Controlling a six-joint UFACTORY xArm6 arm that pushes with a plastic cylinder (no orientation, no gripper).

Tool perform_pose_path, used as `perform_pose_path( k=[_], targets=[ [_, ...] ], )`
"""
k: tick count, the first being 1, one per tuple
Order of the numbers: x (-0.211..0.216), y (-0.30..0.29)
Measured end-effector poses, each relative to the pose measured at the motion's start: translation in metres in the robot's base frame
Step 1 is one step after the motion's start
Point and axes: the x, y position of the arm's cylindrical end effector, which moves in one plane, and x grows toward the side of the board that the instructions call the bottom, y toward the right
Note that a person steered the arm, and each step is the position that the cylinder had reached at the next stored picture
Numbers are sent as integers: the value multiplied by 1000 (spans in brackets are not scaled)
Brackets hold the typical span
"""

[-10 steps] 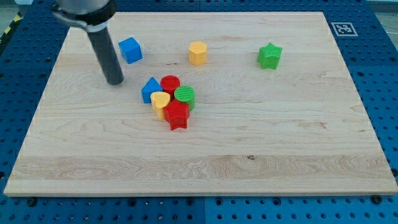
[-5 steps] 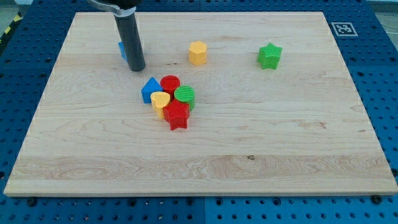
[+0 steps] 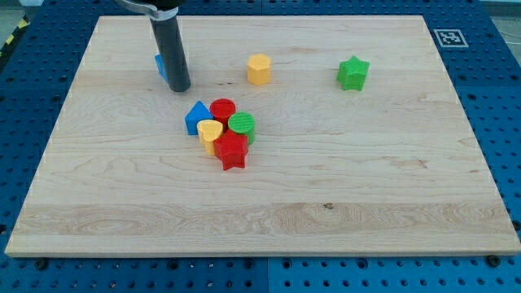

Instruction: Point your arm diagonally below yellow hexagon

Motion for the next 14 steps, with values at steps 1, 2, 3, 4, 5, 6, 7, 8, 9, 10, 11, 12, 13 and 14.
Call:
perform_pose_path(
  k=[1,2,3,4,5,6,7,8,9,10,11,12,13,14],
  targets=[
    [0,1],
    [0,3],
    [0,4],
    [0,6],
    [-1,7],
    [-3,11],
    [-6,11],
    [-9,11],
    [-12,11],
    [-12,12],
    [-12,15],
    [-12,17],
    [-12,17],
    [-12,17]
  ],
)
